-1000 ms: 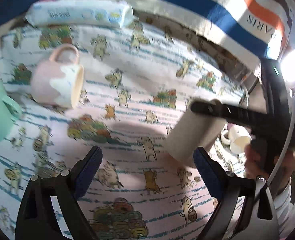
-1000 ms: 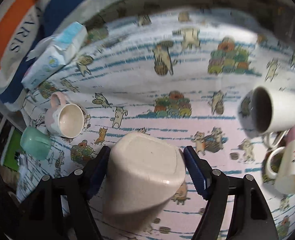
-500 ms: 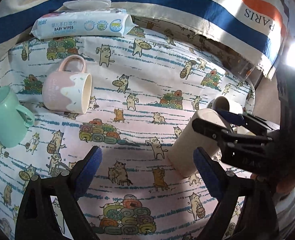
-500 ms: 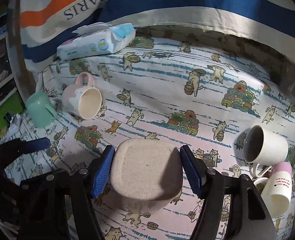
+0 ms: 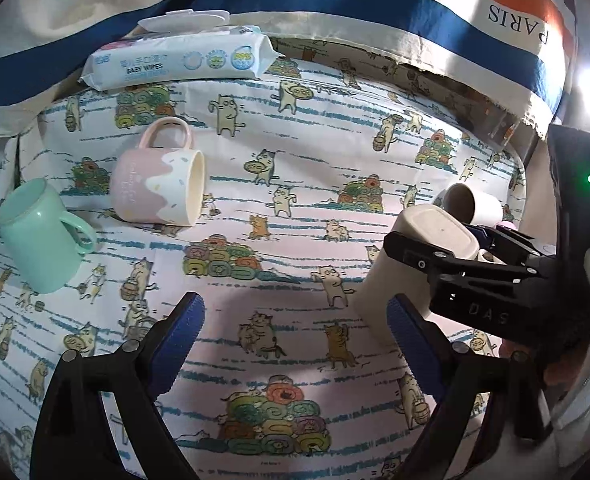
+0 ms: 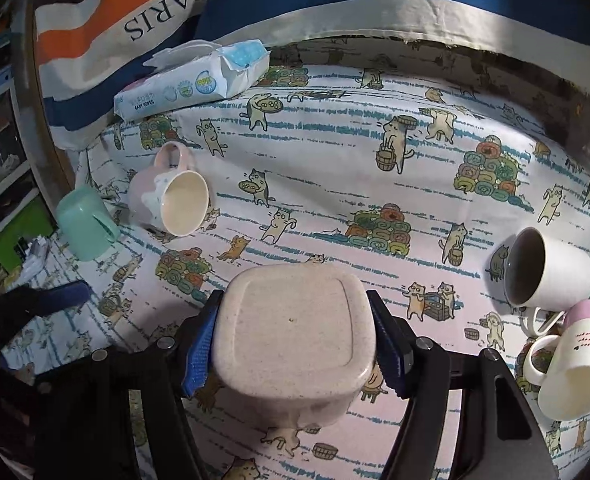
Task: Flip cup upside down
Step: 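Open the right gripper and pull it back from the beige cup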
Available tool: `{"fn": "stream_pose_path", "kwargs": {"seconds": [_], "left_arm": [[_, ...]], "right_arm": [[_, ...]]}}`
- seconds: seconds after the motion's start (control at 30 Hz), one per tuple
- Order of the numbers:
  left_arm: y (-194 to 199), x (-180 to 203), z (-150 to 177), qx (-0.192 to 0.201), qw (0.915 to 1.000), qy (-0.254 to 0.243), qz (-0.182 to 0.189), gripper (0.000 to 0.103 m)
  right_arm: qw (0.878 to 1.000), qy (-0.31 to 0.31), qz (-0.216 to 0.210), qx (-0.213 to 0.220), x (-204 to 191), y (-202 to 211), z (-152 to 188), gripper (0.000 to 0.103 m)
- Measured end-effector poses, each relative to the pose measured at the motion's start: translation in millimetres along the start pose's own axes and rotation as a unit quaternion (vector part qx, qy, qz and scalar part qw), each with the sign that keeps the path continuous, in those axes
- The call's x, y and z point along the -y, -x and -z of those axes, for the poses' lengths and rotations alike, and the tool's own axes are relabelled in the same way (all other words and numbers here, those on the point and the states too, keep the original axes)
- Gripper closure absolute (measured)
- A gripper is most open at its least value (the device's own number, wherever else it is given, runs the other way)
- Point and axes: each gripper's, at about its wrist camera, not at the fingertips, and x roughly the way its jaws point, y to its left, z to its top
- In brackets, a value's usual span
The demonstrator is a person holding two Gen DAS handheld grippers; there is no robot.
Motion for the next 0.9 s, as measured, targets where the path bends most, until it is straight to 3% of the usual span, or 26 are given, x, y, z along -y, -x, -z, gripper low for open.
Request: {"fn": "stream_pose_path", "kwargs": {"seconds": [0.1,0.23,0.5,0.63,0.77,0.9], "left_arm": [[3.1,-4.4,0.9,0.002,1.0,0.003,-0.005,0.012],[2.2,-8.6,1.3,0.001,0.9999,0.012,-0.002,0.012],[-1.8,2.8,2.4,0.001,1.0,0.001,0.006,0.012],[-2.2,5.0,2.0,0.0,1.0,-0.006,0.003,0.012],[-0.7,5.6,1.2,0.008,0.9999,-0.004,0.009,0.012],[4.8,12.2,-1.7,0.033,0.9993,-0.007,0.017,0.012]], "right_arm": [[1.0,0.017,0.007,0.002,-1.0,0.9,0.0,0.035],[0.996,0.053,0.069,0.028,5.7,8.8,-6.4,0.035],[0.996,0.019,0.089,0.023,34.5,-4.8,-4.2,0.035],[0.996,-0.021,0.072,0.037,47.9,-4.4,-2.0,0.034],[0.998,-0.031,0.038,0.032,54.5,1.3,0.5,0.02],[0.995,-0.021,0.039,0.087,51.7,30.8,0.8,0.016]]}}
